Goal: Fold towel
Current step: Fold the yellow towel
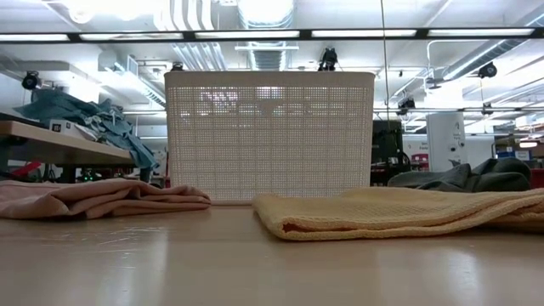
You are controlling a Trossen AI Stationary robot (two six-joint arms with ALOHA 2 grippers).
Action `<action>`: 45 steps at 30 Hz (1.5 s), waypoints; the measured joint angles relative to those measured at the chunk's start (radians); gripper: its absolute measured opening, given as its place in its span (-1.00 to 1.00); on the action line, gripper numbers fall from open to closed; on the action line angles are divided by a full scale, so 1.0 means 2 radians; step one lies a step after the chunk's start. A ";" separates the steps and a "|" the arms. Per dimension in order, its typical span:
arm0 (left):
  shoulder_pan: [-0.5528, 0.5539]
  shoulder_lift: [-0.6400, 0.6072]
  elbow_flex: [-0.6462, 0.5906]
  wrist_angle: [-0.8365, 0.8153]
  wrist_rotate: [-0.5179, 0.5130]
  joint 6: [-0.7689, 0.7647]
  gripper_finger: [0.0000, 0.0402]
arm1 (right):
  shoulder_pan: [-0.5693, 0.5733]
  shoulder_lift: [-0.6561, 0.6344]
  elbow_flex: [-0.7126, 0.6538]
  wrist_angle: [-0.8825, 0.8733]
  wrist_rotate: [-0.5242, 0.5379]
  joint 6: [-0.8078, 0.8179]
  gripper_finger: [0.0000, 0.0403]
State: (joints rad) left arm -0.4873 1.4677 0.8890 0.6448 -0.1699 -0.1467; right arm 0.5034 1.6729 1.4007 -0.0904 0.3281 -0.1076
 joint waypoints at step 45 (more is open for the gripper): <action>0.005 0.160 0.050 -0.195 -0.025 -0.161 -0.75 | 0.078 -0.073 -0.301 -0.018 0.006 0.311 -1.00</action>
State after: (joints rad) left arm -0.4767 1.7885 0.9889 0.2541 -0.2207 -0.4677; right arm 0.6584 1.5261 0.7979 -0.1257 0.3405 0.5152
